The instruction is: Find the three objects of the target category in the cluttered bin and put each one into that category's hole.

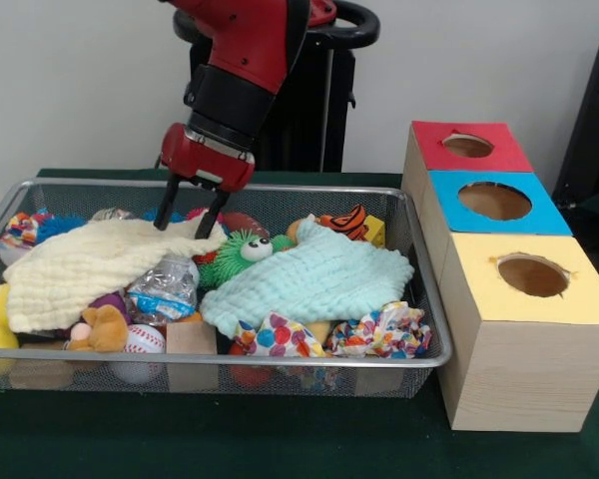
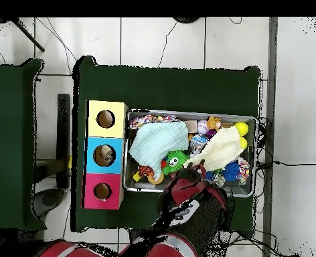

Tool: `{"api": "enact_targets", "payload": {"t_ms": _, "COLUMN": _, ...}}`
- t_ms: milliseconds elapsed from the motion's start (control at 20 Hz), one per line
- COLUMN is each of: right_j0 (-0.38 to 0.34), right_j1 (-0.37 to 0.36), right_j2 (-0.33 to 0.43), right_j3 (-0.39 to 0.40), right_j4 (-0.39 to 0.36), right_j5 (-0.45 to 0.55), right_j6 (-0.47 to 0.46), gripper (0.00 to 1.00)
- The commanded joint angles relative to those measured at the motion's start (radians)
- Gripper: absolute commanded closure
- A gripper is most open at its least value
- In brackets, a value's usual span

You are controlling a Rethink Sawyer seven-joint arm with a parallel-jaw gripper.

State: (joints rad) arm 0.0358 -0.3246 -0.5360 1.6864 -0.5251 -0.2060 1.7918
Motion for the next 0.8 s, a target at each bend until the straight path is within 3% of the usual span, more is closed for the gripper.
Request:
{"api": "enact_targets", "payload": {"t_ms": 50, "right_j0": -0.042, "right_j1": -0.029, "right_j2": 0.21, "right_j3": -0.101, "right_j4": 0.063, "right_j5": 0.143, "right_j6": 0.106, "gripper": 0.0}}
{"api": "enact_targets", "payload": {"t_ms": 800, "right_j0": -0.042, "right_j1": -0.038, "right_j2": 0.224, "right_j3": -0.114, "right_j4": 0.075, "right_j5": 0.168, "right_j6": 0.106, "gripper": 0.0}}
